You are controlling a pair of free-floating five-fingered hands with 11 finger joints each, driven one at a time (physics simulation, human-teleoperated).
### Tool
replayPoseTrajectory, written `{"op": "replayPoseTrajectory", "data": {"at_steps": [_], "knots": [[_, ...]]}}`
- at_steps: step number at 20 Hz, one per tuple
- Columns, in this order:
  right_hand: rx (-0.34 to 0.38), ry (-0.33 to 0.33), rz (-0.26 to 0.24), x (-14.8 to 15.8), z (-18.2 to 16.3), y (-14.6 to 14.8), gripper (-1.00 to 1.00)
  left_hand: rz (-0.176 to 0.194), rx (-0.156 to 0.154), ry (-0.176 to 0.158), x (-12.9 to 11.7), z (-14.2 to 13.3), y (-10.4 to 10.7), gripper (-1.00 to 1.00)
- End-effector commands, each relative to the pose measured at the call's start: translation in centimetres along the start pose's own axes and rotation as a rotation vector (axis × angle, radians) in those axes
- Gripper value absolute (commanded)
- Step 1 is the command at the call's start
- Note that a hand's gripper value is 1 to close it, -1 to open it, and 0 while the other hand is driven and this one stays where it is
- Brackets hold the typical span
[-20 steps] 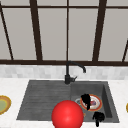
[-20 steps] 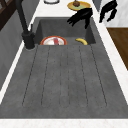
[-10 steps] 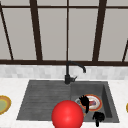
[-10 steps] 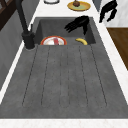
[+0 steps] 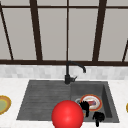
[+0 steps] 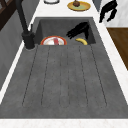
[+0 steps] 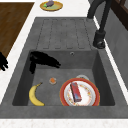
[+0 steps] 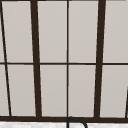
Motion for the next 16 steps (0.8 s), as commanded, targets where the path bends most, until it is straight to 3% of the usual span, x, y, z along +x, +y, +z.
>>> {"op": "replayPoseTrajectory", "data": {"at_steps": [1, 2, 4, 16], "knots": [[0.000, 0.000, 0.000, 0.0, 0.0, 0.0, 0.00, 0.104, 0.027, 0.045, 0.5, -0.1, -1.5, -1.00], [0.000, 0.000, 0.000, 0.0, 0.0, 0.0, 0.00, 0.103, 0.027, 0.073, -0.3, -0.2, -2.0, -1.00], [0.000, 0.000, 0.000, 0.0, 0.0, 0.0, 0.00, 0.107, 0.035, 0.092, -1.1, 0.0, -2.9, -1.00], [0.000, 0.000, 0.000, 0.0, 0.0, 0.0, 0.00, 0.200, -0.008, 0.094, -5.1, 0.7, -6.9, -1.00]]}}
